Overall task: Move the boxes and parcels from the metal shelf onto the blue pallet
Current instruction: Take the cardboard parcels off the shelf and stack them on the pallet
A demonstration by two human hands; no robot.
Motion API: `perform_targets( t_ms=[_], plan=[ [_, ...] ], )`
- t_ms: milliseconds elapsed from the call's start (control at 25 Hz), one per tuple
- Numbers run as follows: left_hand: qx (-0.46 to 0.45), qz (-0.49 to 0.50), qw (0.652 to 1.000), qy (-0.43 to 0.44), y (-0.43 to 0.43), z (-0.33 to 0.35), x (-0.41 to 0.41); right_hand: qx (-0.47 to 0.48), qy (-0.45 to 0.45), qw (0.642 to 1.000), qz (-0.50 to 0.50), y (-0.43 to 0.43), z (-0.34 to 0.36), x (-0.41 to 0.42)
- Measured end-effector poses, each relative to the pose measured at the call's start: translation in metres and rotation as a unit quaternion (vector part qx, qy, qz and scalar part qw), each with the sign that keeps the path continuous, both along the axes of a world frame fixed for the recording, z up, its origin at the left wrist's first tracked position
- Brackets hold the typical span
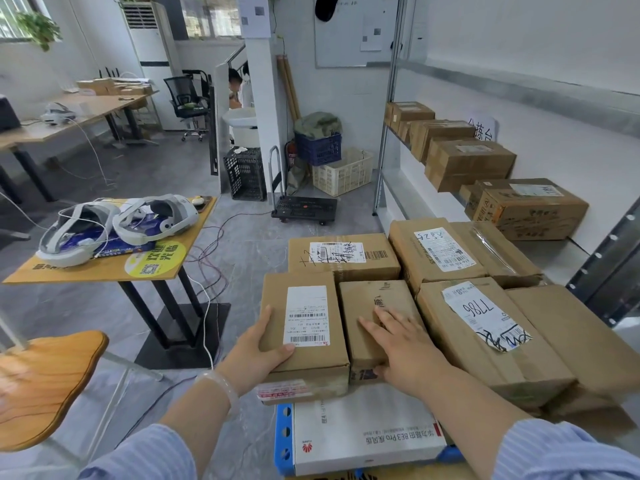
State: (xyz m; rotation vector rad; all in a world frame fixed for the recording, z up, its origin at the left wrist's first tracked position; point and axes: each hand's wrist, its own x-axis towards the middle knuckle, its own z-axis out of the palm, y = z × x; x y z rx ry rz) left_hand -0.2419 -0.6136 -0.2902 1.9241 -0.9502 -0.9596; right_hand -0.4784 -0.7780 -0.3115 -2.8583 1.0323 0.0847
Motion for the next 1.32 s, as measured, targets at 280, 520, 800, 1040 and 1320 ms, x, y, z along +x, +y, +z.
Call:
perform_targets(
  t_ms=[280, 520, 800, 1040, 1320],
  plan=[
    [0.010, 0.006, 1.000, 0.000, -0.001, -0.002, 0.001, -0.004, 0.001, 1.000, 0.008, -0.013, 0.002, 0.006],
    [0.023, 0.011, 1.000, -0.003, -0.004, -0.003, 0.001, -0.008, 0.001, 1.000, 0.010, -0.020, -0.004, 0.007],
    [0.011, 0.034, 0.999, -0.006, -0.013, -0.006, -0.004, -0.004, 0.009, 1.000, 0.012, -0.022, -0.007, 0.009],
    [0.020, 0.015, 1.000, -0.010, -0.016, -0.007, 0.001, 0.000, 0.010, 1.000, 0.009, -0.018, -0.006, 0.010],
    [0.017, 0.023, 1.000, -0.009, -0.026, -0.009, 0.005, 0.002, 0.012, 1.000, 0.001, -0.017, -0.004, 0.011]
  ],
)
